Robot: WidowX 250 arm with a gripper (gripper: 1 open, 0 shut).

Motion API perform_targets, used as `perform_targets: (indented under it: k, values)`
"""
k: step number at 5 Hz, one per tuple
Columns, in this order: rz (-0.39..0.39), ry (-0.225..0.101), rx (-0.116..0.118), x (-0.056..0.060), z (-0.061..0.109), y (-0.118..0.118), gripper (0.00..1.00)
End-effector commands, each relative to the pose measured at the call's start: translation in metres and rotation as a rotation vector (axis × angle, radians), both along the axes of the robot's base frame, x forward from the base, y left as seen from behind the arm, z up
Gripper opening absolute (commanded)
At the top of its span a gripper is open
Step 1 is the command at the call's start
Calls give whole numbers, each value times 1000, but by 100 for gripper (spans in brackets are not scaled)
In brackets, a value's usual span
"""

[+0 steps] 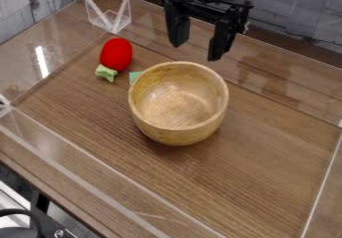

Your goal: Move the red fruit to the right side of the table

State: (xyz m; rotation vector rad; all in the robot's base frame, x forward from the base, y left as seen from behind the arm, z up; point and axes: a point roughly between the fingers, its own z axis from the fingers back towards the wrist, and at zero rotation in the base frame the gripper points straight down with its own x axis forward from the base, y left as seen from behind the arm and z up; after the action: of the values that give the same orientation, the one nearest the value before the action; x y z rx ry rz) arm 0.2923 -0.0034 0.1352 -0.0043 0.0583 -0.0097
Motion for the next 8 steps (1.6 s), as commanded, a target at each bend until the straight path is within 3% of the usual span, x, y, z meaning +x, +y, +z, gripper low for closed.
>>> perform_targets:
  k: [1,3,5,7,8]
  values:
    - [33,5,2,0,-9,11,100]
    - [102,-45,13,3,-10,62,100]
    - [146,-91,33,-9,-34,128,100]
    - [173,-136,42,29,-40,146,100]
    - [161,-143,43,36,-53,158,0]
